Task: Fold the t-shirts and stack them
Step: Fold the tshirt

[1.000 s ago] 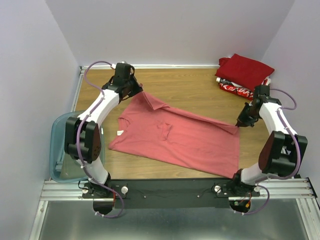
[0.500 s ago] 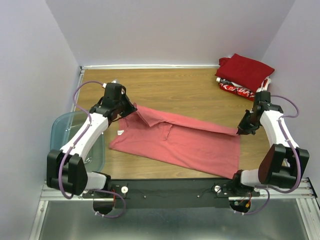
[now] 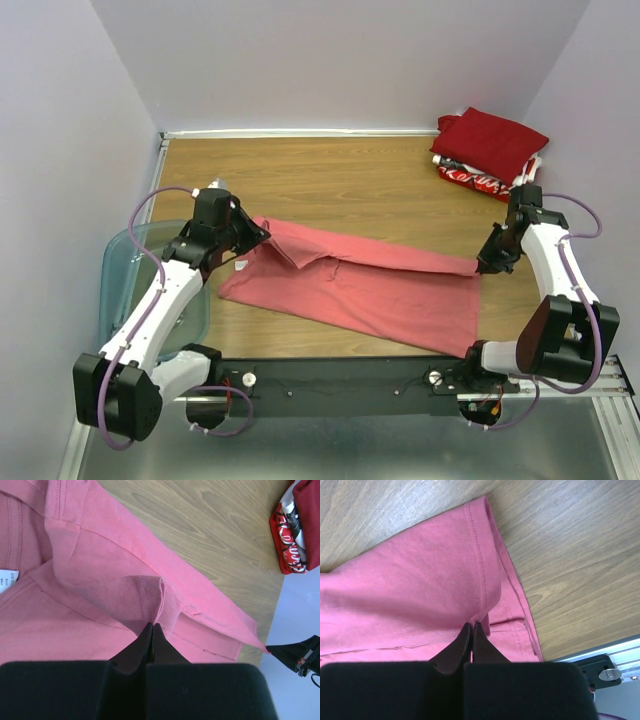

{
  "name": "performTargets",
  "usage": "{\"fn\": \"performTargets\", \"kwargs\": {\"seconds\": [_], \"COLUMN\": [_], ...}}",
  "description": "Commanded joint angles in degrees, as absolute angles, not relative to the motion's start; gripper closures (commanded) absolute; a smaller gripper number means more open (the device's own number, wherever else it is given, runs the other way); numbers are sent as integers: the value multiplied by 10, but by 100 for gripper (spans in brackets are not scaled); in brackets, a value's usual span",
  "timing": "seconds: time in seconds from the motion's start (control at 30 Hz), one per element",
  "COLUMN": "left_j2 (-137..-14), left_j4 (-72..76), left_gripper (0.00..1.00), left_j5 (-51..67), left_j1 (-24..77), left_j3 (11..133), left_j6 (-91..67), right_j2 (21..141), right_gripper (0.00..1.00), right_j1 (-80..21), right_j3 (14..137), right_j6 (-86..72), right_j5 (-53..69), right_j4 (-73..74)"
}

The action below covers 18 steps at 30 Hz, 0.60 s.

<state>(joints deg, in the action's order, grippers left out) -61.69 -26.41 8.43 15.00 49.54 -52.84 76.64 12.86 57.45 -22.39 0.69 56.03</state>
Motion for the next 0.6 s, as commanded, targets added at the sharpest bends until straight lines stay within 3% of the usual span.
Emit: {"fn": "performTargets", "kwargs": {"seconds": [0.0,0.57], "left_j2": [-586,-500], "left_j4": [-290,-342], "left_gripper": [100,100], "left_j5": [95,107], "left_j1": [149,149], "left_j3": [471,407], "left_j6": [-537,-555], "right_j2": [751,723], "right_gripper": [99,100], "right_j1": [130,130], "right_j3": [571,573], "right_j6": [-229,-272], "right_j5": [-11,-49], "right_j4": [579,626]}}
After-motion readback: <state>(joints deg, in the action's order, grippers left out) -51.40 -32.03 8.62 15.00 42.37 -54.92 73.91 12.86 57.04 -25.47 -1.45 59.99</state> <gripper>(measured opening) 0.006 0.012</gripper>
